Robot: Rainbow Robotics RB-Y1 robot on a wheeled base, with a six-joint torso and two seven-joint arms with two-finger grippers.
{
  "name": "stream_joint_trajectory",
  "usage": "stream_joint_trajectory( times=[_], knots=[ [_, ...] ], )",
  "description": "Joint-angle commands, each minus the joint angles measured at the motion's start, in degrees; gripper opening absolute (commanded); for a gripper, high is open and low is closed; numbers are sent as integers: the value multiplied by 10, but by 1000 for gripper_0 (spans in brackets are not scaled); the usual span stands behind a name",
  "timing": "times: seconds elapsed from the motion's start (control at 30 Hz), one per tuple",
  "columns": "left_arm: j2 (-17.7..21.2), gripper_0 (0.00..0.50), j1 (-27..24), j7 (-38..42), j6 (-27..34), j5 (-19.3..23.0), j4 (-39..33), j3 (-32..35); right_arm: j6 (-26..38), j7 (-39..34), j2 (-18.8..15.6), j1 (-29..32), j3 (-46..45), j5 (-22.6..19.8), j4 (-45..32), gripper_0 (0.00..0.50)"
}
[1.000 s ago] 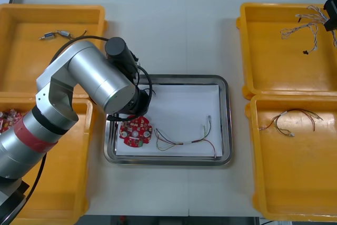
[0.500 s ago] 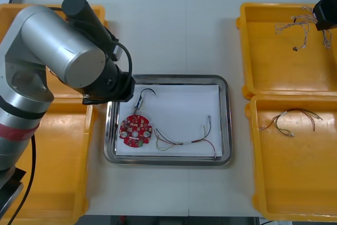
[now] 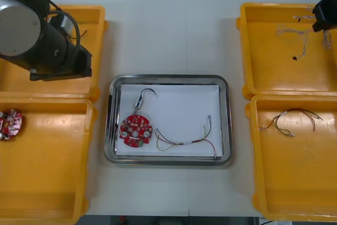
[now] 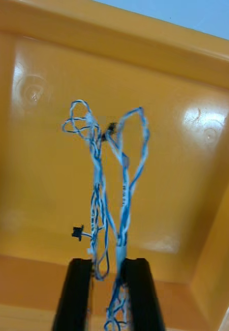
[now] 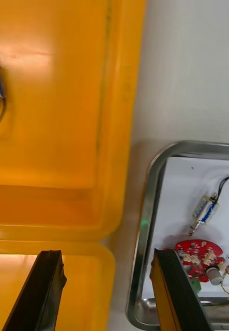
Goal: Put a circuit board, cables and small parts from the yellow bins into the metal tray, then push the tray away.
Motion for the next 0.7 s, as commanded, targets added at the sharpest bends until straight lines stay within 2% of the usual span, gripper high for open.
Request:
stream_joint_trajectory(
  times=[0.03,0.07,0.33,0.53,0.7],
  knots=[
    [52,500,-24,-75,5,23,20,53,-5,1,-7,-28,2,-3,-4,482],
    [55,500,-24,-81,5,24,26,58,-5,1,-7,-28,2,-3,-4,500],
    [80,500,-24,-158,1,7,120,105,-5,-1,-5,-28,2,-3,-4,500],
    [88,500,-24,-190,-43,-15,174,112,-7,3,-5,-29,2,-6,-4,500],
    [89,500,-24,-196,-78,-25,206,112,-24,3,10,-25,2,-3,-4,500]
  ],
)
